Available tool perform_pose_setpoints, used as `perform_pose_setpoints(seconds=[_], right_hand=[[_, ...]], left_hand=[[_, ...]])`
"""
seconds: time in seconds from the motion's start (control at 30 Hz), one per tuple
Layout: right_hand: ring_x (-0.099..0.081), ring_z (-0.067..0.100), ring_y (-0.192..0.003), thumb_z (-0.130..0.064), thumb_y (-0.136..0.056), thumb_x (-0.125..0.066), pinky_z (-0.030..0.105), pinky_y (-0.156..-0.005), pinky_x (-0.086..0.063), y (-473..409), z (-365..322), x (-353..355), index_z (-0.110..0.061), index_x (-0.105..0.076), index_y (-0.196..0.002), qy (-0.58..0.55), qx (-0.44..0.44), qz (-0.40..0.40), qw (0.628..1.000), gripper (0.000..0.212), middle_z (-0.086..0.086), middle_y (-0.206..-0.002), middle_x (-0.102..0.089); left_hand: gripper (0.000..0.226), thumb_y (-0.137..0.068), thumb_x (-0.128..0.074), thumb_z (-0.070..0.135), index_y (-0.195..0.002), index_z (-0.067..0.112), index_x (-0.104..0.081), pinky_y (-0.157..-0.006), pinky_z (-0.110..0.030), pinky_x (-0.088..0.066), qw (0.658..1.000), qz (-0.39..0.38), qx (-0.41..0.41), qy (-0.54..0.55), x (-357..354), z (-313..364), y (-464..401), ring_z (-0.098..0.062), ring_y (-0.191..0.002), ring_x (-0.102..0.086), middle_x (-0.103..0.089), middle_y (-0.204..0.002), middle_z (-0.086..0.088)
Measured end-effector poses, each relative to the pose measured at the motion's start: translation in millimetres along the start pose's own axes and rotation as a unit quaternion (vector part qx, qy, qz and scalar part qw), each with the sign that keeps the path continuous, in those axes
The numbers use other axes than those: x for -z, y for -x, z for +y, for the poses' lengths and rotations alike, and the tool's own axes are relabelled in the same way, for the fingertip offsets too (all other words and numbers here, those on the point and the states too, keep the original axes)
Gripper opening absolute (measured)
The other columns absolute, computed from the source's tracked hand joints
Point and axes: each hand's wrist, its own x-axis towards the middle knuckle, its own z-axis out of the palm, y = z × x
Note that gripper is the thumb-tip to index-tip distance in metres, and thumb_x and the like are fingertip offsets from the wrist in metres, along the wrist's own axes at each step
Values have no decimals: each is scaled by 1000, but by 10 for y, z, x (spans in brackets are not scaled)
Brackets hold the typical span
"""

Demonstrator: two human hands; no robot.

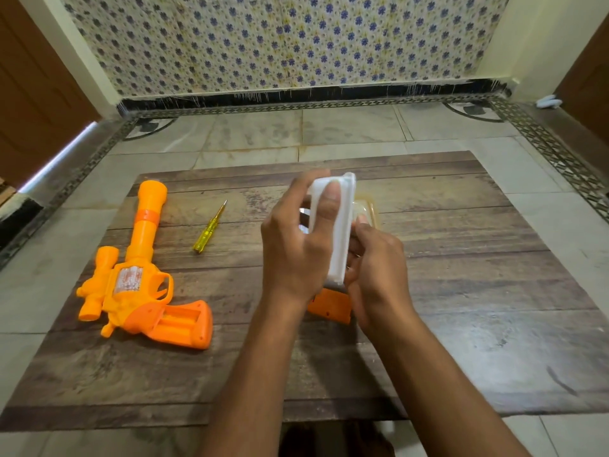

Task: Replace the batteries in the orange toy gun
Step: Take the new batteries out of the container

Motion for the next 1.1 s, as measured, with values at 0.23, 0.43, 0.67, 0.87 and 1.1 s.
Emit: perform_pose_setpoints(seconds=[0.23,0.43,0.67,0.87,1.1], right_hand=[[-72,28,-74,-14,-95,-66,40,-68,-61,-20,45,45,-13,-78,-73,-118,-68,35,990,25,11,-73,-72],[-72,34,-101,-7,-95,-60,50,-100,-57,-136,37,116,8,-67,-115,-293,-130,-2,947,26,18,-98,-75],[-78,18,-91,-1,-103,-56,35,-69,-64,-247,20,279,4,-62,-122,-209,-71,66,973,21,17,-104,-79],[-75,10,-72,-5,-105,-56,31,-72,-64,-273,-182,615,-5,-65,-113,-115,50,187,974,13,2,-79,-77],[-78,23,-87,-3,-103,-56,36,-84,-64,-345,-295,983,-5,-67,-112,-48,185,278,942,13,14,-95,-76]], left_hand=[[54,-96,-50,64,-133,28,-66,-76,-37,-56,990,-5,-83,-117,-154,34,114,-16,-96,-66,-67,-111,3],[43,-104,-43,44,-129,14,-63,-74,-18,-46,994,78,-68,-18,-158,36,87,-11,-95,-65,-68,-111,4],[41,-106,-44,53,-128,19,-53,-64,-14,-46,985,92,48,136,-218,31,89,5,-79,-62,-63,-93,28],[75,-82,-76,34,-147,26,-40,-87,-53,-63,958,-12,142,250,-331,107,210,1,-97,-71,-58,-119,1],[93,-64,-100,19,-139,38,-48,-86,-36,-63,970,-95,146,168,-611,49,361,-19,-111,-69,-56,-133,-6]])
